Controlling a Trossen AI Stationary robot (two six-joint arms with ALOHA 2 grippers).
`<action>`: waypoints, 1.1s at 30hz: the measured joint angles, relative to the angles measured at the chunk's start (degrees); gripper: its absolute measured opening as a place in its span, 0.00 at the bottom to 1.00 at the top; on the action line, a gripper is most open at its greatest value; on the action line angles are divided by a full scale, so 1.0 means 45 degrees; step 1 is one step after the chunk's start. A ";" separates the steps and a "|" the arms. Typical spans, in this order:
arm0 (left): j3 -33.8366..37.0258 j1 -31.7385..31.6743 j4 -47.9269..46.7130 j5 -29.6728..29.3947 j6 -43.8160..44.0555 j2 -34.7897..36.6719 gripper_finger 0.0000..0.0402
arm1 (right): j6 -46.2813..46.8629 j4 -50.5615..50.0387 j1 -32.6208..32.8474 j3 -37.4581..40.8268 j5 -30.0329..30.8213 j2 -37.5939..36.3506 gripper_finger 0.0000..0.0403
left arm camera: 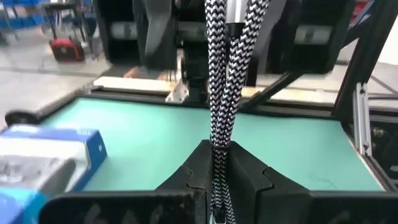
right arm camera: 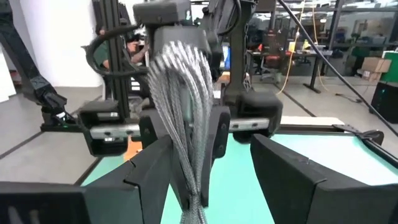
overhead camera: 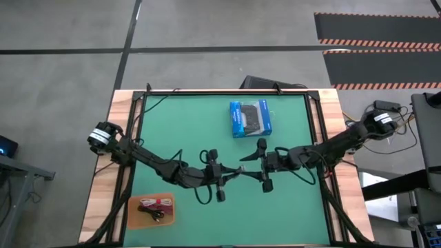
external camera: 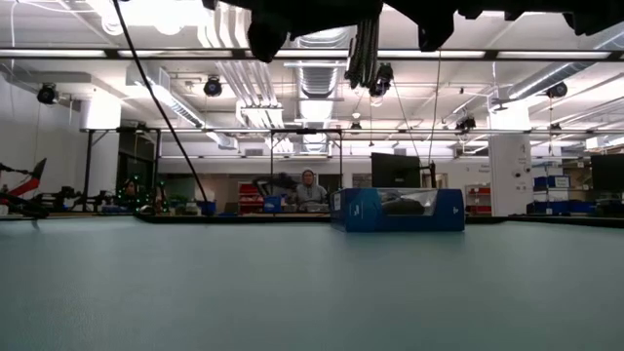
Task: Pick and place USB-C Cables
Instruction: Put the white black charger cable into the orange bin
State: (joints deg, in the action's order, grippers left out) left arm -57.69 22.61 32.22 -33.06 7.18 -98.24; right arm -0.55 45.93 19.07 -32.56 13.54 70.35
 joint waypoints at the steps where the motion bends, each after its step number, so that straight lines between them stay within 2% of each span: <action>1: 0.0000 0.0005 -0.0218 -0.0005 0.0235 0.0000 0.04 | 0.0034 -0.0148 -0.0001 0.0000 0.0005 -0.0113 0.52; 8: -0.0012 0.0301 -0.1094 -0.0010 0.1354 0.0000 0.04 | 0.0159 -0.1611 -0.0001 0.0000 0.0172 -0.1349 0.52; 12: -0.0716 0.0816 -0.2969 0.0008 0.1744 0.0023 0.04 | 0.0116 -0.2674 -0.0001 -0.0004 0.0745 -0.2242 0.52; 16: -0.1971 0.1304 -0.6983 0.0574 0.2944 0.0140 0.04 | 0.0116 -0.3482 -0.0001 -0.0005 0.0811 -0.2995 0.52; 26: -0.5516 0.2465 -1.8437 0.4307 0.6333 0.0185 0.04 | -0.0035 -0.3960 -0.0001 -0.0005 0.1059 -0.3341 0.52; 29: -0.6276 0.2790 -2.0621 0.4909 0.6949 0.0194 0.04 | 0.0045 -0.4050 -0.0001 -0.0005 0.1140 -0.3267 0.52; 33: -0.6551 0.3018 -2.2122 0.6013 0.7863 0.0197 0.04 | 0.0121 -0.4159 0.0002 -0.0005 0.1505 -0.3180 0.52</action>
State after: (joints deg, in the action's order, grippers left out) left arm -87.17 36.19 -67.33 -6.00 42.56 -97.35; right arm -0.01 27.21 19.08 -32.58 20.31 56.04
